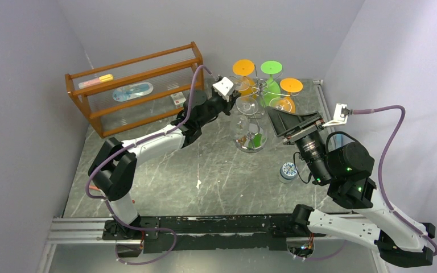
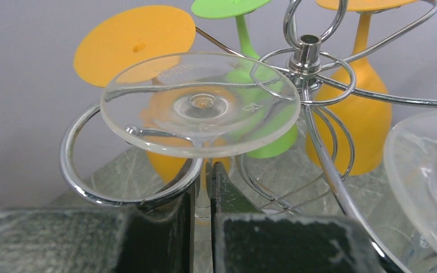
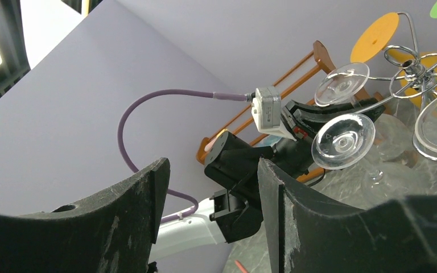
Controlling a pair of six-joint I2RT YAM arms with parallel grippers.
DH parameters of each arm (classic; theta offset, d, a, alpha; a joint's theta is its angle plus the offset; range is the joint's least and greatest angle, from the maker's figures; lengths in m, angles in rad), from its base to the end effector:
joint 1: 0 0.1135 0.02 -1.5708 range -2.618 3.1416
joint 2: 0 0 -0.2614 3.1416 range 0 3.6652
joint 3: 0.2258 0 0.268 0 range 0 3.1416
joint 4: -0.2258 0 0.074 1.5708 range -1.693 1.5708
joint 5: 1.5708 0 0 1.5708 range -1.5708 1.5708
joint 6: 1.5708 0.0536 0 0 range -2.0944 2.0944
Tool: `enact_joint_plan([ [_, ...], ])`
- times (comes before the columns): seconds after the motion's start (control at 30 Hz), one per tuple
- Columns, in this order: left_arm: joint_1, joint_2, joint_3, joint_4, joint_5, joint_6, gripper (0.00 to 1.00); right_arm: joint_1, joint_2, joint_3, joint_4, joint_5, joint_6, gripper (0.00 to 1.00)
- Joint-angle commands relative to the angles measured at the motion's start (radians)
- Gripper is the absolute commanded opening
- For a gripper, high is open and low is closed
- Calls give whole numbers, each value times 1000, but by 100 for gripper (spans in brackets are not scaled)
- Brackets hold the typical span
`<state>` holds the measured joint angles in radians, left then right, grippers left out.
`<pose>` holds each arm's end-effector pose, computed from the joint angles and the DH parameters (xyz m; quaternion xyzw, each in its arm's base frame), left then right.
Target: Place the wine glass upside down on the wine glass rack
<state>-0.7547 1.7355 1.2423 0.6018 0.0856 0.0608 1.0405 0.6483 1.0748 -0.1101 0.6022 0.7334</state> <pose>0.3232 -0.3102 0.3144 0.2938 0.5998 -0.2798 0.6897 0.0954 0.1028 0.4708 0.1516 0.5906 0.4894 0.6234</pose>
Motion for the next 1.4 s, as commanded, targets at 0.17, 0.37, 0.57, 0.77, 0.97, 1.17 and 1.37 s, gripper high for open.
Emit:
enact_joint_plan([
  [0.17, 35, -92, -9, 169, 103, 71, 5, -1, -12, -11, 23, 18, 1, 61],
  [0.37, 71, -87, 16, 145, 227, 70, 5, -1, -13, -12, 29, 17, -4, 61],
  [0.57, 102, -74, 33, 121, 325, 61, 5, 0, -11, -12, 29, 17, -2, 61],
  [0.77, 102, -60, 45, 77, 410, 82, 5, 0, -7, -13, 29, 15, 0, 61],
  [0.97, 103, -52, 49, 25, 455, 91, 5, 0, -3, -12, 29, 13, 0, 61],
  [1.17, 103, -36, 57, -25, 426, 95, 5, 0, 5, -12, 29, 8, 4, 61],
  [1.37, 102, 2, 131, -138, 401, 104, 5, 0, 10, -10, 30, 4, 6, 61],
])
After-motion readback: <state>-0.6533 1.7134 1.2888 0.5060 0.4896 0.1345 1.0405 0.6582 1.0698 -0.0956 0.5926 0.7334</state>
